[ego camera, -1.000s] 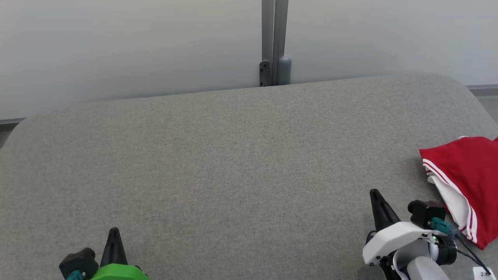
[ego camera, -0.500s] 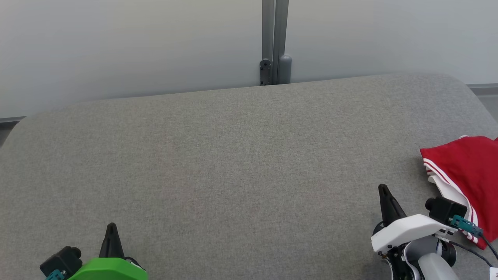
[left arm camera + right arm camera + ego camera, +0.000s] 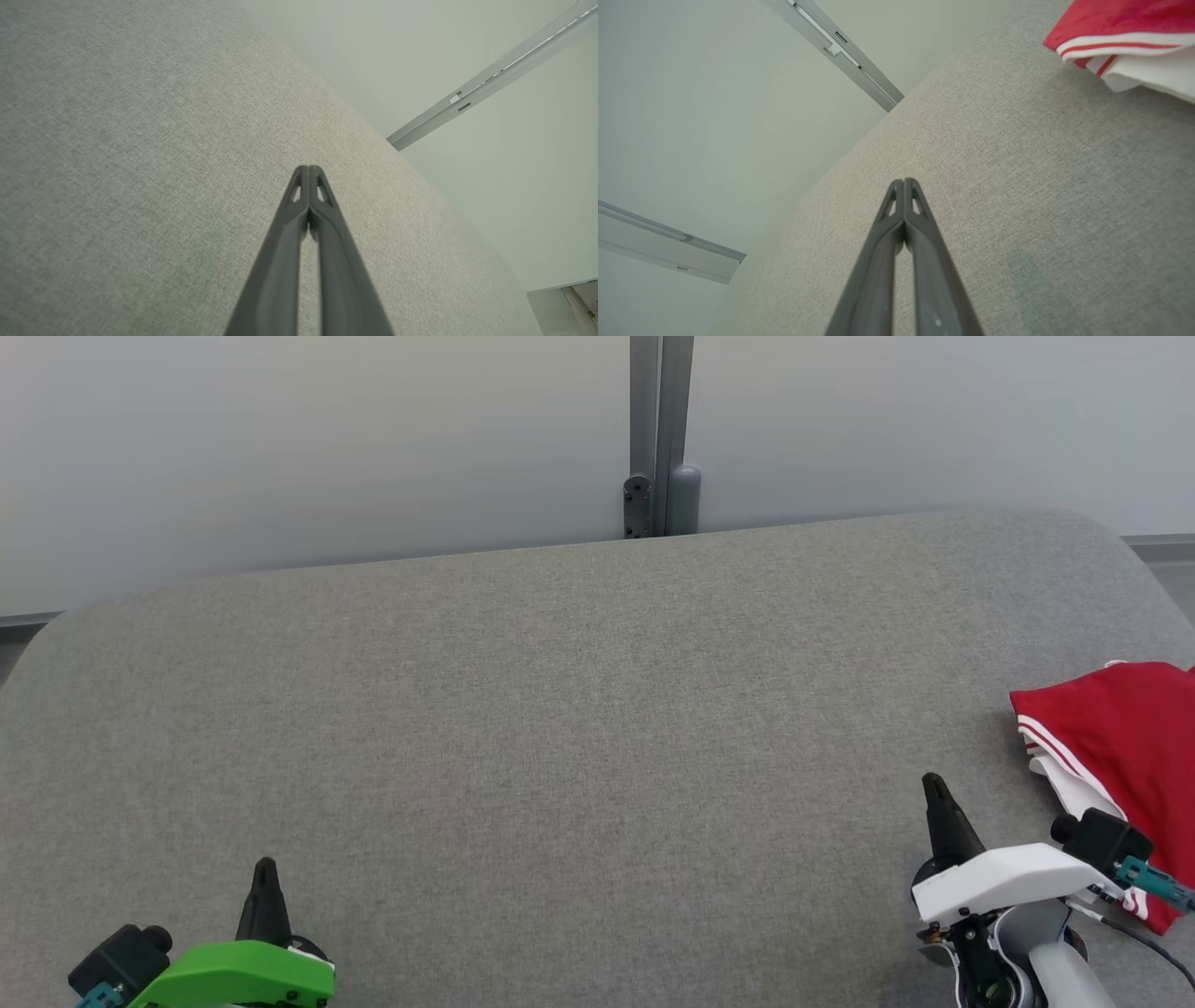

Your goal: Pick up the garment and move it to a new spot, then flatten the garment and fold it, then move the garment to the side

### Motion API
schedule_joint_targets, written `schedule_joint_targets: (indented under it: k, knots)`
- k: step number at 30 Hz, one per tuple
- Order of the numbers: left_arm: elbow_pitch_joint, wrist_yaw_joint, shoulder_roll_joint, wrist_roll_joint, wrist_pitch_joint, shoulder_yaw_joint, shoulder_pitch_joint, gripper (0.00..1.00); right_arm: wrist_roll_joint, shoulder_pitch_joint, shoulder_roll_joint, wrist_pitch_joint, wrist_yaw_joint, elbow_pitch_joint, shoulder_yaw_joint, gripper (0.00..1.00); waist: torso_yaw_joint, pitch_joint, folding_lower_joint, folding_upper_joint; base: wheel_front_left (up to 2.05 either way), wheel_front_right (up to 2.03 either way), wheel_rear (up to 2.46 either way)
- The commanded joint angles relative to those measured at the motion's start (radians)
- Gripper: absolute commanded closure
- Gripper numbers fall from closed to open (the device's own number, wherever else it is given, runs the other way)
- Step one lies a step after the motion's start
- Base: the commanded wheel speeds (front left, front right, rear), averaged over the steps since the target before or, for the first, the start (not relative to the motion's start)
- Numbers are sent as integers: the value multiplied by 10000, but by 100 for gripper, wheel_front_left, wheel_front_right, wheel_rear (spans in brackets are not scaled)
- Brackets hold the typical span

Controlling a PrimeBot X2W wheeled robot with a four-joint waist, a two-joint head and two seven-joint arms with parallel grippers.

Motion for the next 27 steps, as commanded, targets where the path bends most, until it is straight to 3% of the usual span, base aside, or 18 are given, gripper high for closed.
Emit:
schedule_joint_targets:
  k: [1, 27]
  knots:
    - [-194, -95, 64, -343, 72, 67, -340, 100, 361, -61, -51, 90, -3, -226, -68, 100, 1, 5, 0, 0, 0, 0, 0]
    - [-551, -498, 89, -3275, 870, 311, -569, 100, 3377, 70, -67, 876, -3, -779, -451, 100, 22, 82, 0, 0, 0, 0, 0]
